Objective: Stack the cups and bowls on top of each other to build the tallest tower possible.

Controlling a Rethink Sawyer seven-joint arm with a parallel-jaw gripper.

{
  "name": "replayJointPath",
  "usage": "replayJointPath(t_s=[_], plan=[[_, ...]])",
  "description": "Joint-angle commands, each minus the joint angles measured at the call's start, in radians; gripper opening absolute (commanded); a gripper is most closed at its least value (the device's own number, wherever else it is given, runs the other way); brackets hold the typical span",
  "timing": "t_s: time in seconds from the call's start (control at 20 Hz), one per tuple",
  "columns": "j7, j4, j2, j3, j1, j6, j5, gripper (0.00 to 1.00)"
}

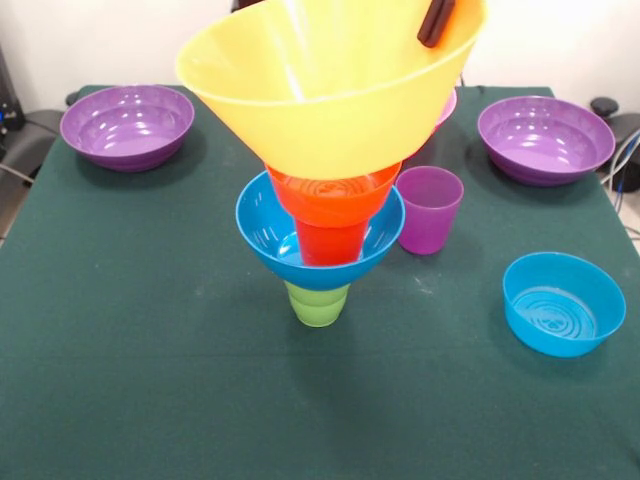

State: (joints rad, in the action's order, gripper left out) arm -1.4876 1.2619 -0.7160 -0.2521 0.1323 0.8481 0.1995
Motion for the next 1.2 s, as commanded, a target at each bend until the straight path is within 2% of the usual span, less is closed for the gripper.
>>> replayJointPath(t_s=[0.05, 1.2], plan=[[-0.149, -0.011, 0.015, 0.031, 0.026, 0.086, 0.005, 0.0], [-0.152, -0.039, 0.044, -0.014, 0.054, 0.13, 0.005, 0.0]])
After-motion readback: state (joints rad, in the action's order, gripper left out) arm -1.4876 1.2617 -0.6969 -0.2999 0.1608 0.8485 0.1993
